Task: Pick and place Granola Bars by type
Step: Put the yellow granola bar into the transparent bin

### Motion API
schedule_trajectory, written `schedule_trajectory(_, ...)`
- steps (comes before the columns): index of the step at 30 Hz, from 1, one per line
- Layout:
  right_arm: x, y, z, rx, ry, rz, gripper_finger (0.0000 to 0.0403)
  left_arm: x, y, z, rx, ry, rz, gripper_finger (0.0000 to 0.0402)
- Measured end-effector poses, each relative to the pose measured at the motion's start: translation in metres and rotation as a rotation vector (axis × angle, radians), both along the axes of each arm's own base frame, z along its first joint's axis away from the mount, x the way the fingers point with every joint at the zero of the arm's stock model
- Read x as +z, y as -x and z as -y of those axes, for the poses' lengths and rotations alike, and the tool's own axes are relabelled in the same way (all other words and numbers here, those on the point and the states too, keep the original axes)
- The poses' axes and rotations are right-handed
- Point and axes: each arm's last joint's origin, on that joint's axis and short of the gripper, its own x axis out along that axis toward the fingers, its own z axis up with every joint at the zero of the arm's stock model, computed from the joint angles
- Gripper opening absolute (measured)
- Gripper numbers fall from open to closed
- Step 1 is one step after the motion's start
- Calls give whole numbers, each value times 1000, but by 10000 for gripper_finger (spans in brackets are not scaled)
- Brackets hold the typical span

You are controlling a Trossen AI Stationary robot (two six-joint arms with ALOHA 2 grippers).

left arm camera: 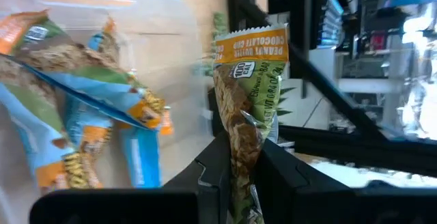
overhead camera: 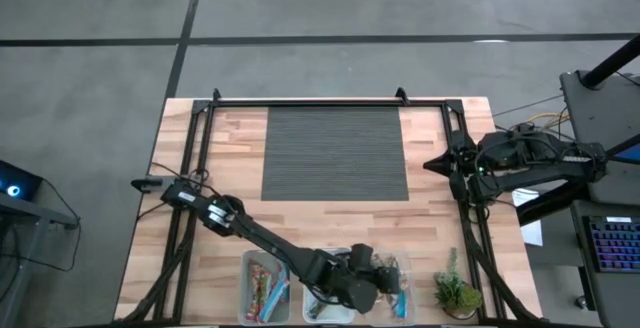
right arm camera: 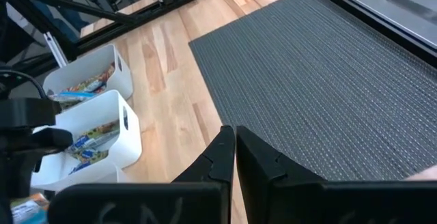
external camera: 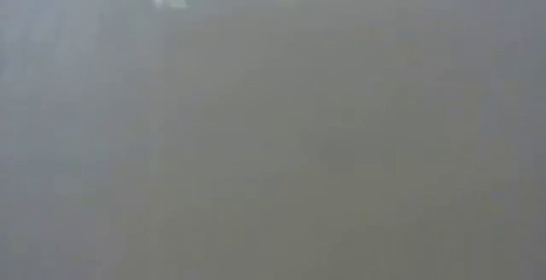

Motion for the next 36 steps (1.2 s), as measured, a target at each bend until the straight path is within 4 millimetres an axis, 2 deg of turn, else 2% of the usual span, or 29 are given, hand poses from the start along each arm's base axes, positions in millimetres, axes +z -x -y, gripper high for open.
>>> schedule_trajectory(12, -1, 1, 0, 0, 2, -15, 9, -7, -2, -5, -44, -58, -42, 39)
schedule_trajectory(36, -1, 1, 0, -7, -8, -13, 9, -9, -4, -9, -117, -87, -67, 40)
